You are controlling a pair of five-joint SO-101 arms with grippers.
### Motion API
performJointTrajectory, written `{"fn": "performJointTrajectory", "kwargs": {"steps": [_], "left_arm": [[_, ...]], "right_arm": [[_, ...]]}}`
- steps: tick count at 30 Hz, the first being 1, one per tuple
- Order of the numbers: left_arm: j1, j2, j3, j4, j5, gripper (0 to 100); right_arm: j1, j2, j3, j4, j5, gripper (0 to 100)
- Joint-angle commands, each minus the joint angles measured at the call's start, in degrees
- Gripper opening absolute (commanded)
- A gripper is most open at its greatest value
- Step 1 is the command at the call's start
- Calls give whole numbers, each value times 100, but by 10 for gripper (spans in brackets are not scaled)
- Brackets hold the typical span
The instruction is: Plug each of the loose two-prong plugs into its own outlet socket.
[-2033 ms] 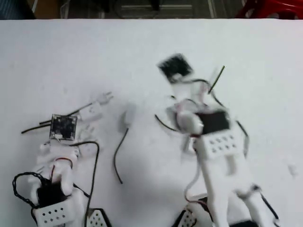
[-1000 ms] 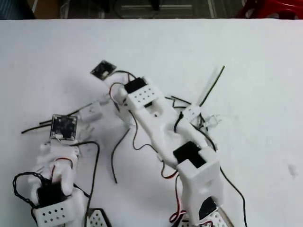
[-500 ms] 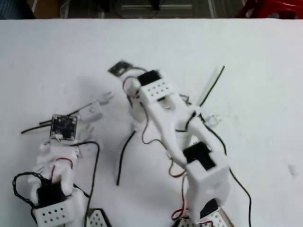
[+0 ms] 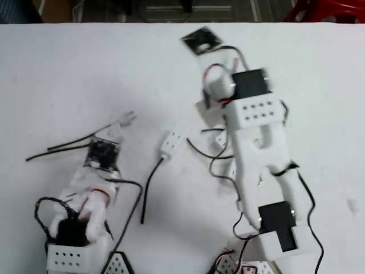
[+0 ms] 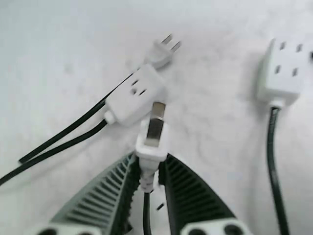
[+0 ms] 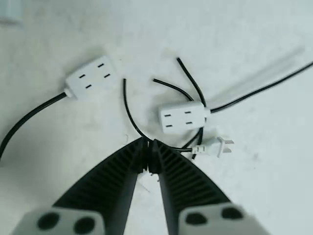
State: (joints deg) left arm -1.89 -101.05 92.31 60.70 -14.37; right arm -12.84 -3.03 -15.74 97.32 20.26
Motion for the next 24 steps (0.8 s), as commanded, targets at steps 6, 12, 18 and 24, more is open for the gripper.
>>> {"fn": "performJointTrajectory", "kwargs": {"steps": [6, 12, 18, 24], "left_arm": [[1604, 13, -387, -1389, 659, 24], [2343, 13, -352, -2277, 651, 24], [2941, 22, -334, -3235, 659, 24], [3354, 22, 79, -4369, 659, 24]], "right_arm": [[1437, -699, -440, 40, 1187, 20], [1332, -743, -440, 4, 1213, 20], [497, -980, -826, -13, 1169, 20], [-602, -1429, -1398, -4, 1169, 19]]}}
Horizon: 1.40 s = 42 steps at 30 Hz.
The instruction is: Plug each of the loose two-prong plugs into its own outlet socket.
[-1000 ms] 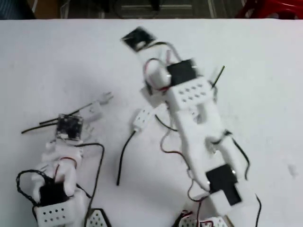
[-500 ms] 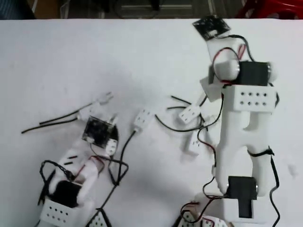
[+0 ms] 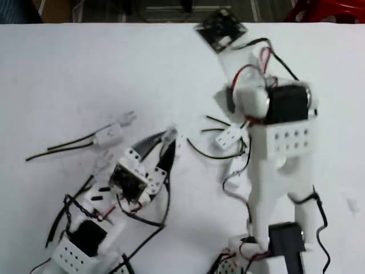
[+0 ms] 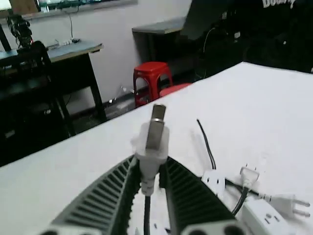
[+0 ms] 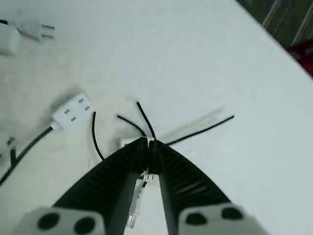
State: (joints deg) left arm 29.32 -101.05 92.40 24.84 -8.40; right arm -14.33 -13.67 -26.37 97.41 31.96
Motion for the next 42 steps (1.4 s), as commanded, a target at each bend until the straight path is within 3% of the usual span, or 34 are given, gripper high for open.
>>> {"fn": "performJointTrajectory", "kwargs": {"steps": [1, 7, 14, 18, 31, 35, 42], "left_arm": [[233, 22, 88, -870, 62, 24], [215, 22, -88, -659, 62, 24], [215, 22, -466, -220, 62, 24], [215, 22, -457, -220, 62, 24], [-40, 22, -484, -237, 88, 24], [-40, 22, -475, -325, 563, 24], [-40, 22, -466, -308, 589, 24]], "right_arm": [[-637, -426, -360, -13, 0, 19], [-1604, -743, -360, 75, -9, 19], [-2580, -936, -334, 101, -914, 19], [-2914, -936, 220, 101, -967, 19], [-2862, -1631, 1626, 92, -721, 19], [-2484, -1622, 2057, -22, -712, 19], [-1648, -1552, 2330, -505, -193, 19]]}}
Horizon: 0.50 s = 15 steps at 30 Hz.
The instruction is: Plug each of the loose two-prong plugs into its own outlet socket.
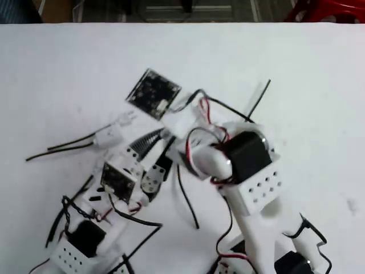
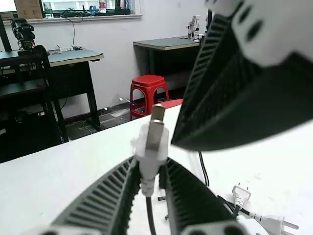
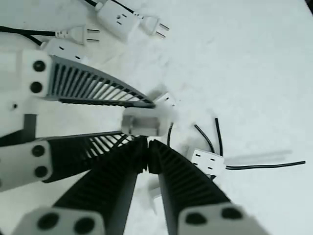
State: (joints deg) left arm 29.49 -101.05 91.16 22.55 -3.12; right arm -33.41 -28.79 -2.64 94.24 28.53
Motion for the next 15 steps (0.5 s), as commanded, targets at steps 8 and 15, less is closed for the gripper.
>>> {"fn": "performJointTrajectory", "kwargs": {"steps": [8, 15], "left_arm": [[-57, 22, -325, -79, 62, 24], [-57, 22, -325, -79, 62, 24]], "right_arm": [[-655, -198, -721, 426, -35, 19], [-910, 163, -800, 400, -343, 19]]}}
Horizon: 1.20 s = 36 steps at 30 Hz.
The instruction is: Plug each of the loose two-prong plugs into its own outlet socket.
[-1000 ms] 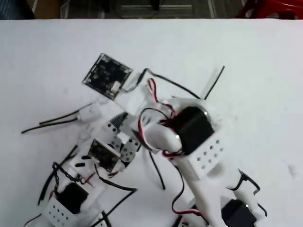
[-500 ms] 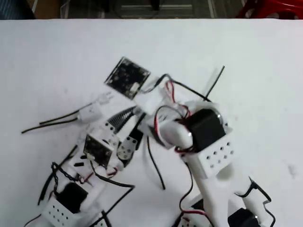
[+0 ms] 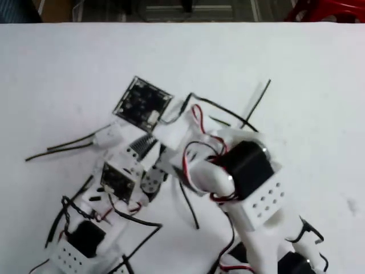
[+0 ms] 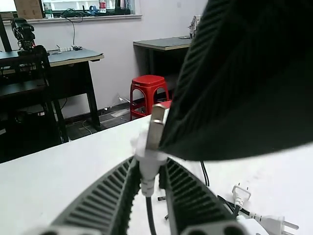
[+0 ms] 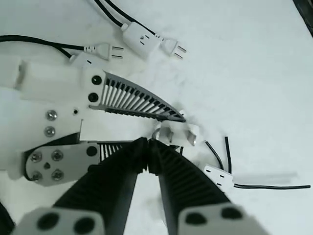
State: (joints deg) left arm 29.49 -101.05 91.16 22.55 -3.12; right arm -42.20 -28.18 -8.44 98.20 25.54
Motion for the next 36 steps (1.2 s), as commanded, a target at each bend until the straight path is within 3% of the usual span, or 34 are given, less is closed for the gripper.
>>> {"fn": "performJointTrajectory", "kwargs": {"steps": [1, 9, 12, 19, 36], "left_arm": [[-57, 22, -325, -79, 62, 24], [-66, 22, -325, -70, 62, 24], [-66, 22, -325, -70, 62, 24], [-66, 22, -281, -105, 62, 24], [-66, 31, -264, -70, 62, 24]], "right_arm": [[-4, 180, -211, -57, -44, 19], [866, 971, -211, -875, 123, 19], [1200, 1130, -211, -910, 510, 19], [1877, 1138, -220, -778, 571, 19], [1262, 145, -220, -769, 536, 19]]}}
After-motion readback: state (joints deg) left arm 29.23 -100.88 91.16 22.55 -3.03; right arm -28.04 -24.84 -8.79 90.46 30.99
